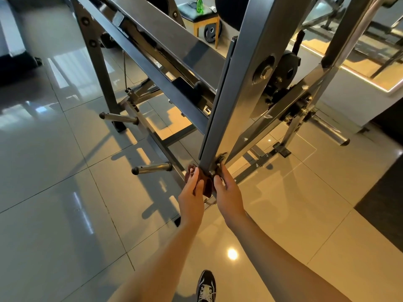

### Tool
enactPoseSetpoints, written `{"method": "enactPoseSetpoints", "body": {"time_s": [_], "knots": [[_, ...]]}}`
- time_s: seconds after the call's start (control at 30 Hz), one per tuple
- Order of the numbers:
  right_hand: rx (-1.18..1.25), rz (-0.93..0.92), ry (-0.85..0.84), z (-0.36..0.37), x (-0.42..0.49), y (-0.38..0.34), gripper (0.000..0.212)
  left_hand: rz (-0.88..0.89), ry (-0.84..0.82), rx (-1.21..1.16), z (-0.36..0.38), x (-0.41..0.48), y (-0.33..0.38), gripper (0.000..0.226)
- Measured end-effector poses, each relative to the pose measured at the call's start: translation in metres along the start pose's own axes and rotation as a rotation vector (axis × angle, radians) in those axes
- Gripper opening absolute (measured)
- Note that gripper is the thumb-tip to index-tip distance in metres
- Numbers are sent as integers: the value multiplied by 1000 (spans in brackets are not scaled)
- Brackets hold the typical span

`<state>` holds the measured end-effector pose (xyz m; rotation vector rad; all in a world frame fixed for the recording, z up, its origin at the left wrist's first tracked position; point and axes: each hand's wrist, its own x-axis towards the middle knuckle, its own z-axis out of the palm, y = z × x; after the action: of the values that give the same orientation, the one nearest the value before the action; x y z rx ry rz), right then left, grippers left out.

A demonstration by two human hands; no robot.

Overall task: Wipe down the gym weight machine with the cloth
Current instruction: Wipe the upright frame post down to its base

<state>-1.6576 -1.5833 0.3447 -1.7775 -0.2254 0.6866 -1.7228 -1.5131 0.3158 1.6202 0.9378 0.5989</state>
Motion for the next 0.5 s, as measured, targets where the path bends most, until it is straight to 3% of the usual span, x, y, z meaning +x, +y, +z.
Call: {"method": "enactPoseSetpoints", "body": {"time_s": [0.1,0.27,0.37,0.5], "knots": [[-2,-1,-27,-1,-1,0,39,-52,-38,-55,-5,2,0,46],[46,-62,-48,-7,-4,-3,30,151,-40,16,-1,0,26,46],[15,-43,-60,-8,-6,-3,31,71,-35,-68,3,3,6,48],[-180,-87,-52,-4,-17,5,34,-50,-134,63,-17,3,-18,43]]}}
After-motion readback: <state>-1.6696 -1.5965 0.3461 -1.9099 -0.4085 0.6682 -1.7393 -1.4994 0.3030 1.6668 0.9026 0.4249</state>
